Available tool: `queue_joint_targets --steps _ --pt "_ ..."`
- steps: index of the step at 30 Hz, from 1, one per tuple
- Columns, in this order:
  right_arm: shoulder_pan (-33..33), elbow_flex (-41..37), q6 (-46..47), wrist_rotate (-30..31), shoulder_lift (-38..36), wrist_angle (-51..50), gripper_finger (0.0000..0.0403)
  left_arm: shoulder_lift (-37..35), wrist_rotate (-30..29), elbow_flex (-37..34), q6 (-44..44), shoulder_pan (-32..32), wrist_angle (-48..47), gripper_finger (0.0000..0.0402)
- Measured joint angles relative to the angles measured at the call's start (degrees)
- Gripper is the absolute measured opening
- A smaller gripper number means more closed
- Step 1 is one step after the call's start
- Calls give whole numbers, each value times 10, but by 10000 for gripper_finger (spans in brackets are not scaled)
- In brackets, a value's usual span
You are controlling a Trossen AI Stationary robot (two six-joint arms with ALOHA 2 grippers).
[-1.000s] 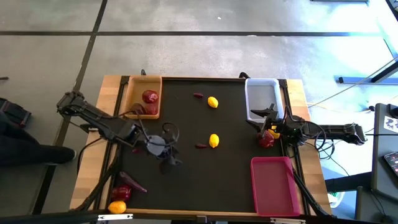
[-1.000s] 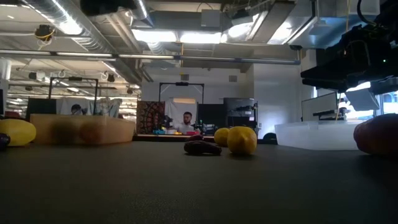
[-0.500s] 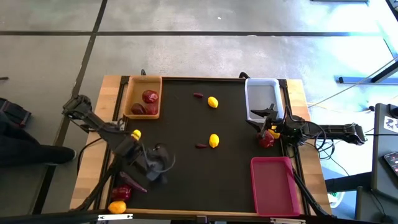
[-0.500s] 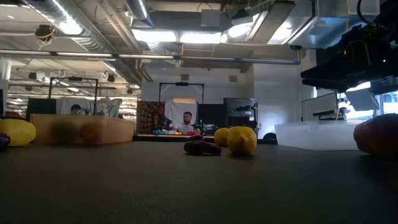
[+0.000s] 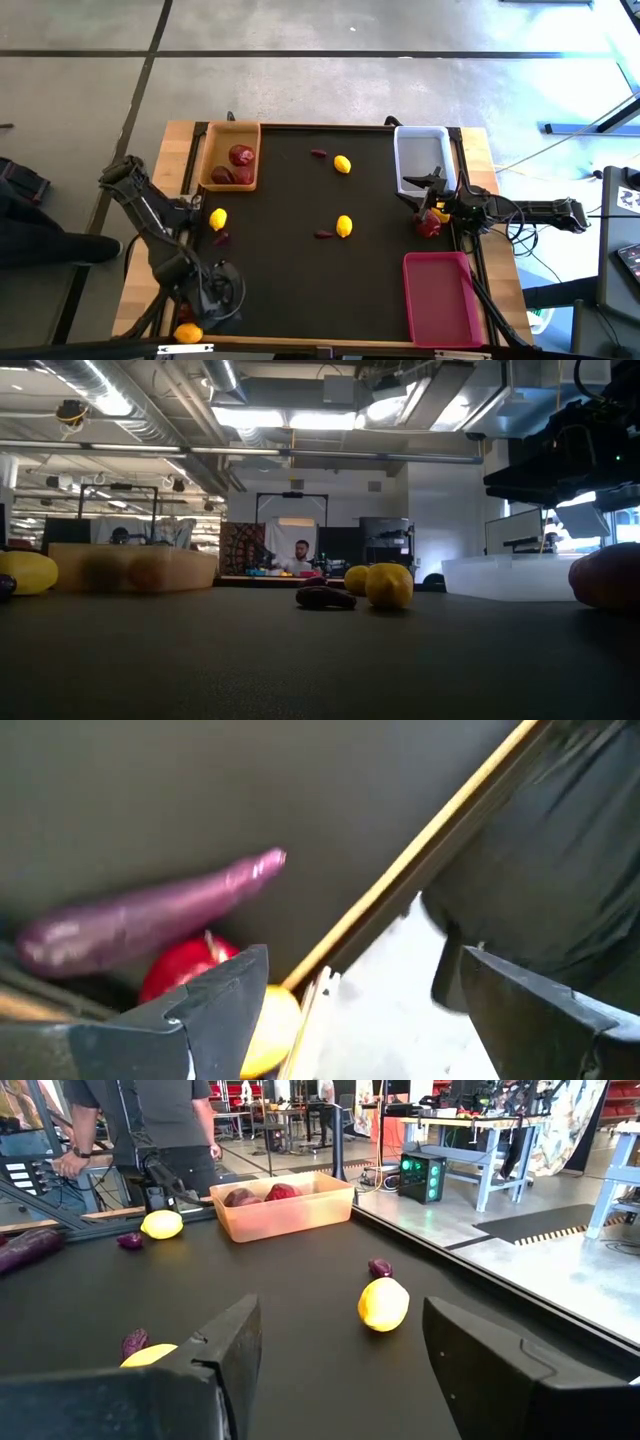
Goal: Sort produce into baskets
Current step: Put the apple into the orange bin
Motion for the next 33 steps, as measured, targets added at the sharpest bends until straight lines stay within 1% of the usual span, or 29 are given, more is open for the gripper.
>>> queue_joint_targets --steps 6,10,12,17,21,26,29,33 --pt "0 0 -1 0 0 0 239 37 33 0 1 -36 -2 317" --pt "0 0 -1 0 0 0 239 71 92 0 28 -45 -34 317" --pt "0 0 -1 0 0 0 239 88 109 0 50 -48 -44 317" --pt "0 0 -1 0 0 0 239 130 116 -1 127 -52 -51 317" --pt "0 0 -1 0 0 0 239 155 120 -1 170 -53 -82 317" --pt "0 0 2 0 0 0 239 180 126 -1 196 -63 -87 317" --pt "0 0 3 0 0 0 239 190 145 -1 198 -72 -90 317" --pt "0 0 3 0 0 -1 239 200 146 -1 199 -85 -95 318"
